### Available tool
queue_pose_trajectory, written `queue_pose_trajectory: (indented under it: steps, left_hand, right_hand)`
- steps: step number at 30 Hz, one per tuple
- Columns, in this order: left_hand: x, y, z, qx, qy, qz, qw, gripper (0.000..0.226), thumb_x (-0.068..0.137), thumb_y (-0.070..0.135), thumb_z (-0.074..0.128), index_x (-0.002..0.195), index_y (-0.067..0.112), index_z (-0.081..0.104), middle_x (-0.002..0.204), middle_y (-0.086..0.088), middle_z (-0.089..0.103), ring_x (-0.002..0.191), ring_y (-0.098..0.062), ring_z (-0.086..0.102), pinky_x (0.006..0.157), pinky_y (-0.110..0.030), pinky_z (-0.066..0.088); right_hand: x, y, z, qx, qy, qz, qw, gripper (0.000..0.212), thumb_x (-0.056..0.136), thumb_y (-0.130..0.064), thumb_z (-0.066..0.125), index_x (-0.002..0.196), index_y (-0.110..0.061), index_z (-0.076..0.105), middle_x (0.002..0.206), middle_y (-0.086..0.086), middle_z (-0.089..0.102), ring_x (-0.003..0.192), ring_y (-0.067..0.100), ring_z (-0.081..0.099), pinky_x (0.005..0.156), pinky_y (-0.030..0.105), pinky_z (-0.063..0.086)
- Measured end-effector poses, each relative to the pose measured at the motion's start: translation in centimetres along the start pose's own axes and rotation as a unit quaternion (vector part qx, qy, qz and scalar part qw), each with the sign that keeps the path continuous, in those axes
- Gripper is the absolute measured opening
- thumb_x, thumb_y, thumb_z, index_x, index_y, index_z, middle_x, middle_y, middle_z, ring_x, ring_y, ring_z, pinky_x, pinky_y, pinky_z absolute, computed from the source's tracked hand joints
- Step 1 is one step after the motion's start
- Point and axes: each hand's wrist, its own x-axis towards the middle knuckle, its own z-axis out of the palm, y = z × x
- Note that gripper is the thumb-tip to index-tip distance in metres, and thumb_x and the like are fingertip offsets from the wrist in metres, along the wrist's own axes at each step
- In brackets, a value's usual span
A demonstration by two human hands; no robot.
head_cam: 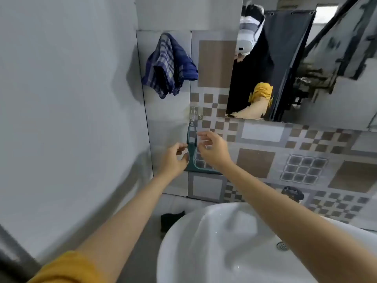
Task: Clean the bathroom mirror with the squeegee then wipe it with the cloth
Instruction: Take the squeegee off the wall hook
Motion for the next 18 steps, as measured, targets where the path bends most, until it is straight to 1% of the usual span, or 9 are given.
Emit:
queue_pose_trajectory:
  steps: [2,3,6,9,10,13,14,16,18]
  left_hand:
    - [0.7,-1.2,0.2,-0.020,0.002,-0.010,1.000,0.027,0.085,0.014,0.063,0.111,0.010,0.058,0.112,-0.004,0.060,0.098,-0.013,0.053,0.082,-0.023,0.040]
    - [1.0,-1.8,0.5,-0.028,-0.002,-0.014,1.000,0.028,0.085,0.015,0.063,0.112,0.011,0.058,0.113,-0.003,0.059,0.100,-0.013,0.052,0.082,-0.023,0.040]
    - [1.5,-3.4,1.5,-0.063,-0.020,-0.023,0.998,0.028,0.084,0.015,0.063,0.111,0.014,0.059,0.118,-0.001,0.058,0.106,-0.013,0.051,0.086,-0.023,0.038]
    - [2.1,-4.6,2.2,-0.107,-0.027,-0.031,0.993,0.026,0.083,0.013,0.064,0.109,0.014,0.061,0.114,0.000,0.061,0.107,-0.013,0.054,0.089,-0.022,0.040]
    - [2.3,-4.8,2.3,-0.117,-0.026,-0.032,0.992,0.024,0.083,0.011,0.064,0.106,0.013,0.061,0.111,0.001,0.062,0.104,-0.012,0.055,0.089,-0.020,0.042]
    - [2.7,-5.1,2.5,-0.145,-0.027,-0.034,0.989,0.019,0.082,0.005,0.063,0.099,0.014,0.061,0.101,0.005,0.063,0.096,-0.005,0.058,0.083,-0.013,0.046]
    - [2.7,-5.1,2.6,-0.156,-0.025,-0.035,0.987,0.019,0.081,0.004,0.063,0.097,0.015,0.061,0.099,0.006,0.064,0.093,-0.003,0.059,0.080,-0.012,0.048]
    - [2.7,-5.1,2.8,-0.177,-0.018,-0.025,0.984,0.020,0.080,0.001,0.064,0.094,0.015,0.061,0.096,0.006,0.064,0.091,-0.003,0.061,0.078,-0.013,0.050]
    - [2.5,-5.0,3.0,-0.191,-0.009,-0.017,0.981,0.022,0.079,0.001,0.065,0.094,0.016,0.062,0.096,0.005,0.065,0.091,-0.006,0.063,0.081,-0.020,0.052]
  right_hand:
    - [0.7,0.4,0.8,-0.015,0.018,0.007,1.000,0.030,0.089,-0.005,0.059,0.118,-0.015,0.061,0.118,0.004,0.059,0.099,0.012,0.056,0.086,0.024,0.050]
    - [0.8,0.7,1.2,-0.020,0.024,0.008,0.999,0.030,0.089,-0.005,0.059,0.117,-0.015,0.061,0.119,0.005,0.059,0.099,0.013,0.056,0.086,0.023,0.049]
    - [1.1,1.9,2.3,-0.011,0.028,0.010,1.000,0.028,0.089,-0.003,0.060,0.116,-0.012,0.063,0.114,0.004,0.063,0.088,0.009,0.060,0.074,0.012,0.048]
    - [1.8,2.8,3.1,0.007,0.030,0.021,0.999,0.027,0.089,-0.002,0.060,0.114,-0.012,0.065,0.104,0.000,0.066,0.082,-0.002,0.059,0.068,0.008,0.050]
    - [2.0,3.1,3.2,0.014,0.032,0.027,0.999,0.027,0.089,-0.002,0.061,0.113,-0.013,0.065,0.102,-0.001,0.066,0.083,-0.002,0.060,0.070,0.011,0.052]
    - [2.3,3.7,3.5,0.028,0.038,0.031,0.998,0.026,0.086,0.000,0.063,0.108,-0.015,0.066,0.095,-0.002,0.067,0.091,0.011,0.065,0.078,0.030,0.058]
    - [2.4,3.9,3.6,0.027,0.040,0.028,0.998,0.027,0.086,0.001,0.064,0.107,-0.015,0.067,0.095,-0.003,0.067,0.092,0.014,0.065,0.079,0.033,0.058]
    - [2.4,3.9,3.6,0.023,0.046,0.020,0.998,0.028,0.085,0.001,0.065,0.105,-0.017,0.067,0.095,-0.002,0.068,0.094,0.015,0.066,0.081,0.035,0.059]
    - [2.4,3.9,3.6,0.025,0.051,0.013,0.998,0.029,0.084,0.001,0.066,0.105,-0.018,0.067,0.096,-0.003,0.068,0.094,0.014,0.066,0.081,0.035,0.059]
